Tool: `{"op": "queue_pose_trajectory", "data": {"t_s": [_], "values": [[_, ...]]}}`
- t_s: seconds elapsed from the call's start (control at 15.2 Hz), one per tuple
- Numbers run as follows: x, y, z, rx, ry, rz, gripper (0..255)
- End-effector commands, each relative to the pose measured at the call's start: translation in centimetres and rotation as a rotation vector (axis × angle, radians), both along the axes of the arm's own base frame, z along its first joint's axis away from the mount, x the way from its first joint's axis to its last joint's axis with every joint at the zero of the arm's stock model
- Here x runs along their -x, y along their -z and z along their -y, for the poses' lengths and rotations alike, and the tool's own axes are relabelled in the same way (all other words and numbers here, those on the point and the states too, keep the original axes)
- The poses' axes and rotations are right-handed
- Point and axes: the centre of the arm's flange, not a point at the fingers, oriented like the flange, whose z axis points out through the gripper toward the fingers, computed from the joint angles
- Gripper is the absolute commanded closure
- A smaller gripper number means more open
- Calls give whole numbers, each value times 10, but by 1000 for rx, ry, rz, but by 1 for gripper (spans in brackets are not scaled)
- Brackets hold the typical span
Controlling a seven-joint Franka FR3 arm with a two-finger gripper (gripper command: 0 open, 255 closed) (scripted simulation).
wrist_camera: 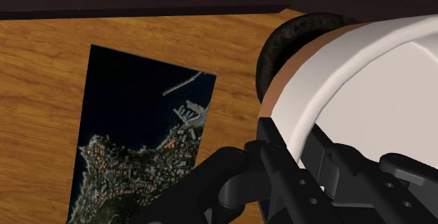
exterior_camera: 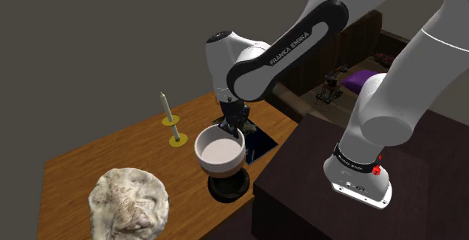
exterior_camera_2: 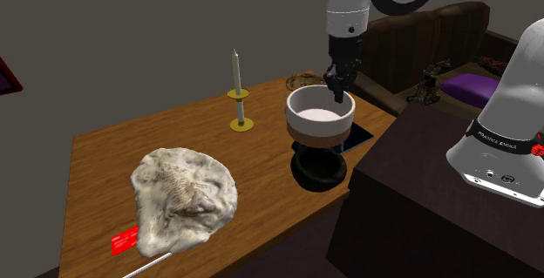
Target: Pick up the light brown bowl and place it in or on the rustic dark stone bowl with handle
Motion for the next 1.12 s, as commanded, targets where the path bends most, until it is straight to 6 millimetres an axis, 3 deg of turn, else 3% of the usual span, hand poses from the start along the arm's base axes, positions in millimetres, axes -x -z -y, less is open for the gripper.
{"op": "queue_pose_trajectory", "data": {"t_s": [0.0,1.06], "values": [[13,3,3,-1,1,1,255],[13,88,3,-1,1,1,255]]}}
